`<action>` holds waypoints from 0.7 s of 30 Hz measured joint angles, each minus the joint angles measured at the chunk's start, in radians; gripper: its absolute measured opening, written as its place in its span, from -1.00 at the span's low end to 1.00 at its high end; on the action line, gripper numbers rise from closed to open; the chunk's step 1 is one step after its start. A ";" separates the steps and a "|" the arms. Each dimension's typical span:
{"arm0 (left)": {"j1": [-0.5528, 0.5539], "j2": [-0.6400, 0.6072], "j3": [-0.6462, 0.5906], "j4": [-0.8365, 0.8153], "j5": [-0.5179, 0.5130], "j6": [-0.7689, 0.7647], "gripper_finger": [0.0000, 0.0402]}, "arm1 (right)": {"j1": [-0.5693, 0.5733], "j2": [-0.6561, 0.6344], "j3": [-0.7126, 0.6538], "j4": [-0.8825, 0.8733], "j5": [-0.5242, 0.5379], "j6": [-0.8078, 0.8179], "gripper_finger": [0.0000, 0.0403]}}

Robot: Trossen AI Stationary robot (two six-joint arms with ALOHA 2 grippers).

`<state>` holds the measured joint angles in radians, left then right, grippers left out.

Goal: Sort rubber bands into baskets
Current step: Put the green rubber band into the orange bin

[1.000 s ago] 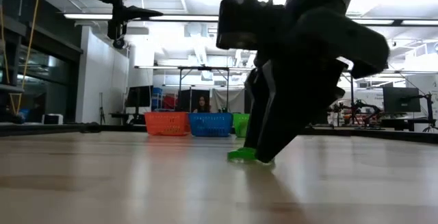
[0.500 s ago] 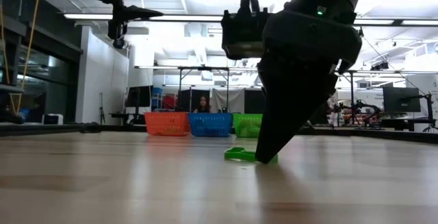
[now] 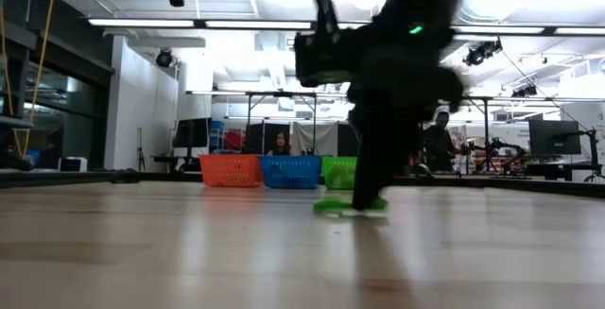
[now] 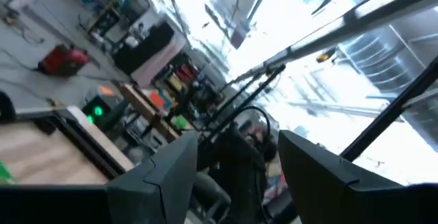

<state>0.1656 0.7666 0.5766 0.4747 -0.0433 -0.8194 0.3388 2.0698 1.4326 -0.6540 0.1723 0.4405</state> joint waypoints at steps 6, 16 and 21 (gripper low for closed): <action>0.048 -0.063 0.000 0.011 -0.003 0.003 -0.02 | -0.127 -0.040 0.145 -0.068 0.144 -0.190 -0.99; 0.047 -0.120 0.000 0.036 -0.001 0.005 -0.02 | -0.418 -0.034 0.225 0.292 0.103 -0.333 -1.00; 0.047 -0.119 0.000 0.022 0.000 0.005 -0.02 | -0.538 -0.008 0.226 0.405 0.010 -0.299 -1.00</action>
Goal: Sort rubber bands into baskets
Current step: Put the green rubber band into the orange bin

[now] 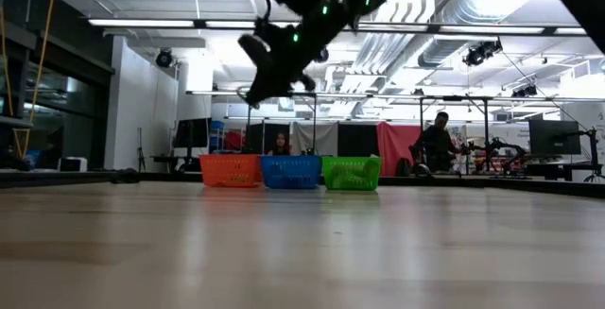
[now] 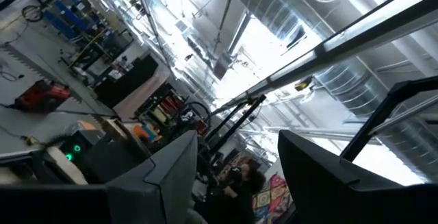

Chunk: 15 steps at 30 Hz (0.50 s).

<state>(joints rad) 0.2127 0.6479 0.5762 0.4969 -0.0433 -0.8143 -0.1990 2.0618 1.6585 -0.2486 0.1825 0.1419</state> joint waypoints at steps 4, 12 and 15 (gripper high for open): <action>0.000 0.000 0.000 -0.025 0.000 0.000 -0.02 | -0.060 0.041 0.000 0.087 -0.080 0.084 -1.00; 0.000 0.010 0.000 -0.065 -0.010 -0.002 -0.02 | -0.104 0.137 0.000 0.260 -0.172 0.259 -1.00; 0.000 0.021 0.000 -0.064 -0.010 -0.004 -0.02 | -0.105 0.155 0.000 0.268 -0.147 0.354 -1.00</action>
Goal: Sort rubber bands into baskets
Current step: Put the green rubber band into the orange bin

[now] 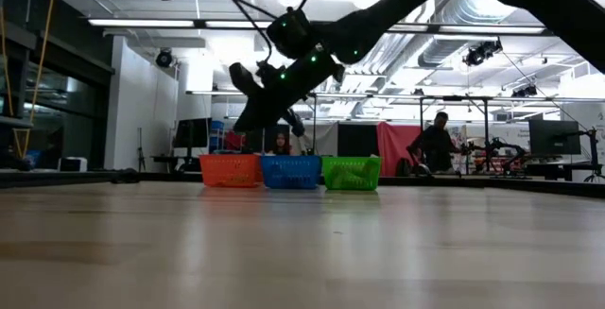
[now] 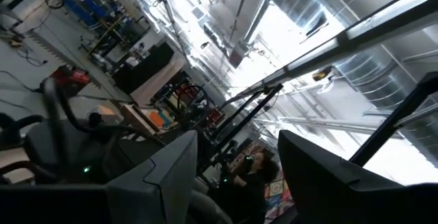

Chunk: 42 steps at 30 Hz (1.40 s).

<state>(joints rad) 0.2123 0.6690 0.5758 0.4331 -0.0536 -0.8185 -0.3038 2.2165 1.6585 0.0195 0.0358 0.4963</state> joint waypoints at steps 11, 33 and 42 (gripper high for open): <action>0.000 0.041 0.000 -0.005 0.000 0.002 -0.02 | -0.019 0.005 0.040 -0.025 0.043 0.048 -0.23; -0.237 0.404 0.173 -0.693 0.056 0.132 -0.02 | -0.147 -0.347 0.104 -0.700 -0.012 -0.360 0.34; -0.501 0.718 0.534 -1.614 0.067 0.456 -0.02 | -0.156 -0.716 -0.241 -0.762 0.038 -0.343 0.34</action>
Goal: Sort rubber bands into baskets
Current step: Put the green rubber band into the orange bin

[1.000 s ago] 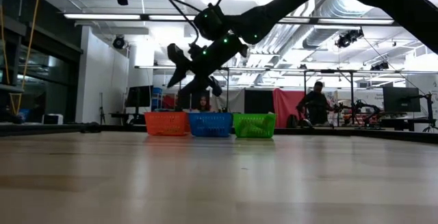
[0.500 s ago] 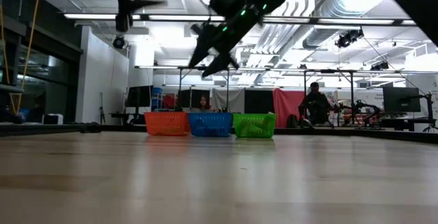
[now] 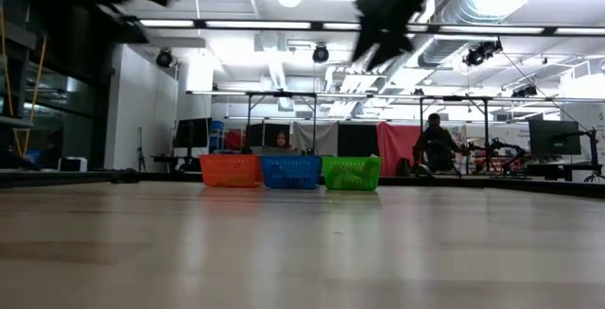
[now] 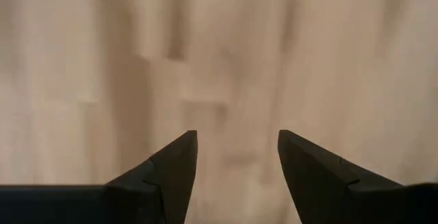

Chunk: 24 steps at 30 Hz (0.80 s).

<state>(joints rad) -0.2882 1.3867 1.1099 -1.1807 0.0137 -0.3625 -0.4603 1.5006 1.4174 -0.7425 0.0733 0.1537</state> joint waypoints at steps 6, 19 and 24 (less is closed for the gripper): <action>-0.268 -0.019 -0.043 0.112 0.099 -0.159 -0.02 | 0.039 -0.278 -0.331 0.016 -0.001 0.180 0.34; -0.652 0.203 -0.083 0.305 0.119 -0.450 -0.02 | 0.229 -0.587 -0.744 0.221 -0.021 0.544 0.34; -0.704 0.277 -0.082 0.361 0.132 -0.593 -0.02 | 0.267 -0.585 -0.761 0.234 0.002 0.563 0.34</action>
<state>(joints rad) -0.9923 1.6632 1.0283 -0.8200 0.1455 -0.9558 -0.1931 0.9161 0.6567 -0.5082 0.0757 0.7170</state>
